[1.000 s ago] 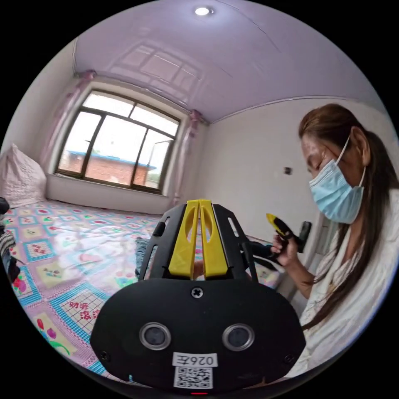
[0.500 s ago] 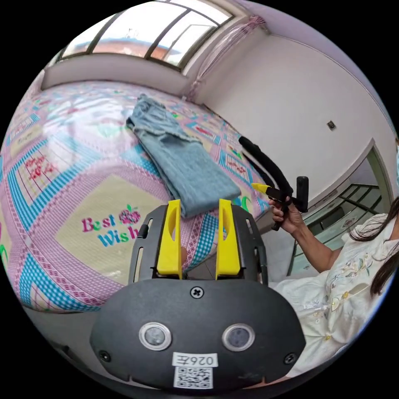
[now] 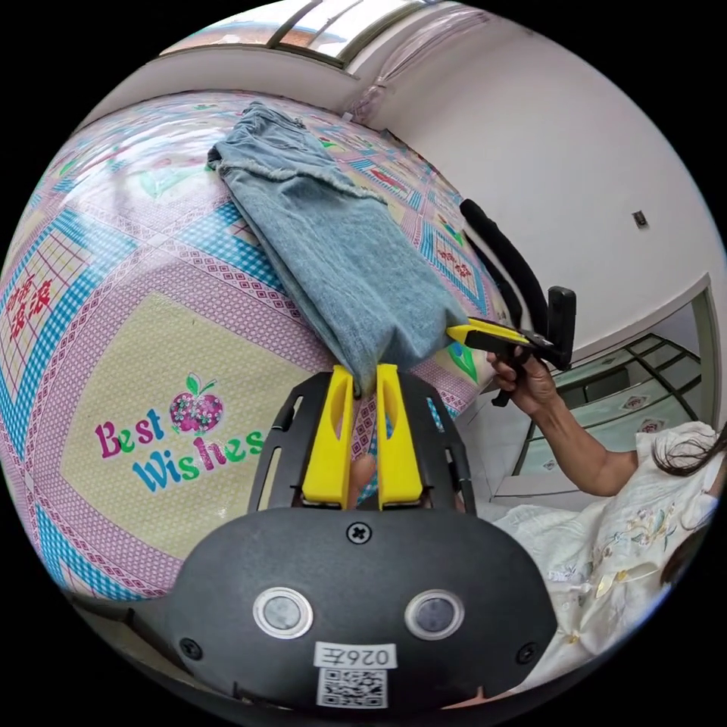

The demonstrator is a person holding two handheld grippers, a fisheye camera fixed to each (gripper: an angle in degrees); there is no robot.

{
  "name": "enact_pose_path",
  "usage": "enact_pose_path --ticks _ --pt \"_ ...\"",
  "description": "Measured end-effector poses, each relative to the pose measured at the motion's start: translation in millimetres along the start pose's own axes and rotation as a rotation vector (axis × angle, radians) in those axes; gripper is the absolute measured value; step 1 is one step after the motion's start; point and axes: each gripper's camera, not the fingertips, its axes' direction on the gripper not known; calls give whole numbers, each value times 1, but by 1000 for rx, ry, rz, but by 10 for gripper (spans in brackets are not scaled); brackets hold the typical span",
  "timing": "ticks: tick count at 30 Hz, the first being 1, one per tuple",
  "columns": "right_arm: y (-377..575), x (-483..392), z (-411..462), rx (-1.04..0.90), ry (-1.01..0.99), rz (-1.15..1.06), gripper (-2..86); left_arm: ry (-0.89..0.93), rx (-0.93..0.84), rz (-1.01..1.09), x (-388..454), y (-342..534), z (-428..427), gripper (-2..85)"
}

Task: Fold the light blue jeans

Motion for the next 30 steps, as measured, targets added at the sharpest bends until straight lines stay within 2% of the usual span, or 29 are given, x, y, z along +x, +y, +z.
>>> enact_pose_path --ticks 8,14,19,23,30 --pt "-6 17 -58 56 -71 -7 10 117 61 -17 0 17 -55 52" --pt "39 24 -100 21 -174 21 10 207 24 -76 10 76 -89 52" --pt "97 30 -136 -23 -311 146 9 292 -44 -147 18 125 -117 52" --pt "115 30 -174 -34 -396 160 8 347 -93 -101 33 142 -154 52" --pt "98 33 -232 -51 -366 103 6 372 -102 -21 45 125 -206 52"
